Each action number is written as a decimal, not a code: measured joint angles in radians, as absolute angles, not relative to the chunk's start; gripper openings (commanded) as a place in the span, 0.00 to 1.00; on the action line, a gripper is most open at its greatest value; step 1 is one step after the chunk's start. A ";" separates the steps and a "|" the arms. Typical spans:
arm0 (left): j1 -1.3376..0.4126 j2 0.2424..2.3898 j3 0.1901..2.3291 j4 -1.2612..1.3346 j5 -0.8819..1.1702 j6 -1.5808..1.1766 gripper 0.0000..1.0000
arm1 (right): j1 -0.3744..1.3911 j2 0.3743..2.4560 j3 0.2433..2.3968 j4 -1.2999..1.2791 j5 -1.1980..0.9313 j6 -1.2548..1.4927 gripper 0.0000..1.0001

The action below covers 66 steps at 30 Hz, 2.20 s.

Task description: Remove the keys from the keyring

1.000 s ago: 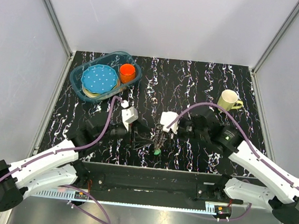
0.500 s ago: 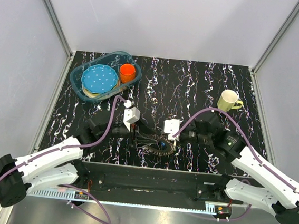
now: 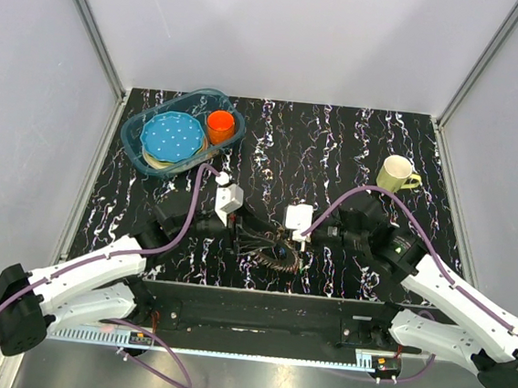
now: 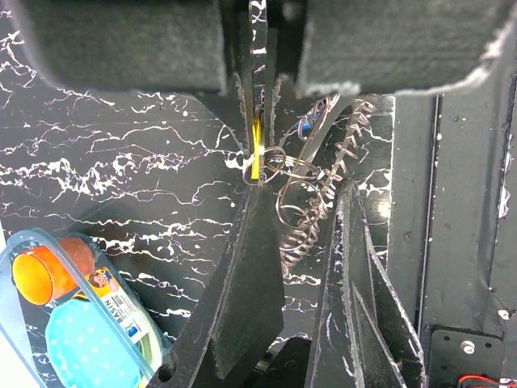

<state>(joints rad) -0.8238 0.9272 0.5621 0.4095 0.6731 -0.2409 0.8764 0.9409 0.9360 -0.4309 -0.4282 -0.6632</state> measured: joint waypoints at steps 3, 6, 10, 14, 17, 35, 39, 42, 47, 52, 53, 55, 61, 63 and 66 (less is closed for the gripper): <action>-0.832 0.927 0.577 0.380 0.656 -0.224 0.42 | 0.876 0.942 0.936 -0.430 -0.426 -0.653 0.00; -0.837 0.917 0.591 0.333 0.625 -0.194 0.43 | 0.876 0.942 0.936 -0.430 -0.414 -0.644 0.00; -0.838 0.871 0.596 0.270 0.584 -0.156 0.43 | 0.876 0.943 0.936 -0.430 -0.404 -0.628 0.00; -0.849 0.856 0.619 0.232 0.554 -0.139 0.43 | 0.876 0.948 0.937 -0.430 -0.400 -0.610 0.00; -0.873 0.856 0.631 0.221 0.530 -0.131 0.43 | 0.876 0.954 0.938 -0.430 -0.391 -0.599 0.00; -0.992 0.890 0.680 0.130 0.314 -0.070 0.39 | 0.876 0.977 0.968 -0.433 -0.348 -0.529 0.00; -0.997 0.889 0.680 0.126 0.276 -0.071 0.39 | 0.876 0.987 0.979 -0.432 -0.339 -0.516 0.00; -0.997 0.889 0.680 0.128 0.251 -0.071 0.37 | 0.876 0.993 0.984 -0.434 -0.338 -0.506 0.00; -0.997 0.889 0.680 0.133 0.221 -0.072 0.35 | 0.876 0.996 0.989 -0.435 -0.338 -0.492 0.00; -0.998 0.890 0.678 0.143 0.202 -0.073 0.32 | 0.876 0.996 0.989 -0.435 -0.338 -0.483 0.00; -0.998 0.890 0.678 0.148 0.199 -0.075 0.31 | 0.876 0.996 0.989 -0.435 -0.338 -0.480 0.00; -0.998 0.891 0.678 0.154 0.197 -0.076 0.31 | 0.876 0.996 0.989 -0.435 -0.338 -0.477 0.00; -0.998 0.907 0.678 0.159 0.197 -0.080 0.30 | 0.876 0.996 0.989 -0.437 -0.338 -0.469 0.00; -0.998 0.910 0.678 0.159 0.197 -0.081 0.30 | 0.876 0.996 0.989 -0.439 -0.337 -0.466 0.00; -0.998 0.912 0.678 0.157 0.197 -0.088 0.31 | 0.876 0.996 0.989 -0.439 -0.336 -0.463 0.00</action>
<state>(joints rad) -0.9981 0.9123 0.6781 0.1574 0.1970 -0.0875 0.8764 0.9958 0.9894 -0.4389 -0.3355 -0.4625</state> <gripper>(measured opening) 0.304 0.030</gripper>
